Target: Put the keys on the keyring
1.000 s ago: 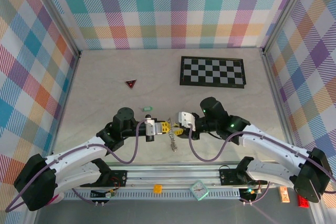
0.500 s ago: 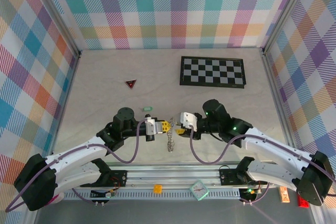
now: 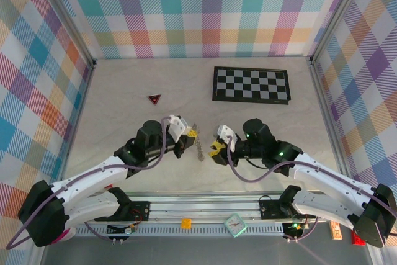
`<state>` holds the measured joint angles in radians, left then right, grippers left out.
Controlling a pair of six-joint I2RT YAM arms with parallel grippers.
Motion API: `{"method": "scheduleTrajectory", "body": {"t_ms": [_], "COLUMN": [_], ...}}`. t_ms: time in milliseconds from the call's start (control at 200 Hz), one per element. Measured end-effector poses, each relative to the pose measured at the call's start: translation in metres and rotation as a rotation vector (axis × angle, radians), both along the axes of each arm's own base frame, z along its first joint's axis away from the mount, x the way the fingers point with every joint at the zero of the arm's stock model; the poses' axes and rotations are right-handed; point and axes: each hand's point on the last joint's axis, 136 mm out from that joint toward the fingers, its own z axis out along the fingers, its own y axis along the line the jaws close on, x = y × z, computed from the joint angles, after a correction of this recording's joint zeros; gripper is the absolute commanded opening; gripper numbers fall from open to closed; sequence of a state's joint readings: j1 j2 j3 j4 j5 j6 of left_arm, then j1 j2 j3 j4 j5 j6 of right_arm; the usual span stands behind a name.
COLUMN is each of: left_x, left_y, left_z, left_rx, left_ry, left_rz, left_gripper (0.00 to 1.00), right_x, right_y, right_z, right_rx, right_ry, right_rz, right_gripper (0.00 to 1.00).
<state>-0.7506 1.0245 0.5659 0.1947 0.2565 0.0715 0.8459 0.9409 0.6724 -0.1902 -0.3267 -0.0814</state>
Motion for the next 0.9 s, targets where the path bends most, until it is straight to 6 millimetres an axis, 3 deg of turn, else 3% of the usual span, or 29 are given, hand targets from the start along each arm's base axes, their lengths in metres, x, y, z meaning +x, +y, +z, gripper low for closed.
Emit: {"method": "scheduleTrajectory", "body": {"t_ms": [180, 330, 430, 530, 730, 900], "left_x": [0.035, 0.049, 0.051, 0.050, 0.049, 0.045], "left_y": [0.001, -0.004, -0.003, 0.000, 0.003, 0.005], "left_z": [0.011, 0.007, 0.000, -0.004, -0.001, -0.006], "left_rx": [-0.069, -0.134, -0.184, -0.235, -0.295, -0.343], "left_ry": [0.250, 0.456, 0.583, 0.695, 0.875, 0.976], "left_rz": [0.246, 0.381, 0.462, 0.539, 0.673, 0.736], "left_gripper": [0.00, 0.00, 0.00, 0.00, 0.00, 0.00], "right_x": [0.018, 0.027, 0.031, 0.036, 0.055, 0.071], "right_y": [0.002, 0.014, 0.018, 0.022, 0.028, 0.032], "right_z": [0.000, -0.004, -0.012, -0.007, 0.010, 0.006], "right_rx": [0.021, 0.044, 0.059, 0.111, 0.237, 0.283], "right_ry": [0.277, 0.482, 0.594, 0.654, 0.696, 0.719], "right_rz": [-0.230, -0.341, -0.405, -0.453, -0.540, -0.613], "right_gripper": [0.29, 0.28, 0.31, 0.35, 0.35, 0.33]}}
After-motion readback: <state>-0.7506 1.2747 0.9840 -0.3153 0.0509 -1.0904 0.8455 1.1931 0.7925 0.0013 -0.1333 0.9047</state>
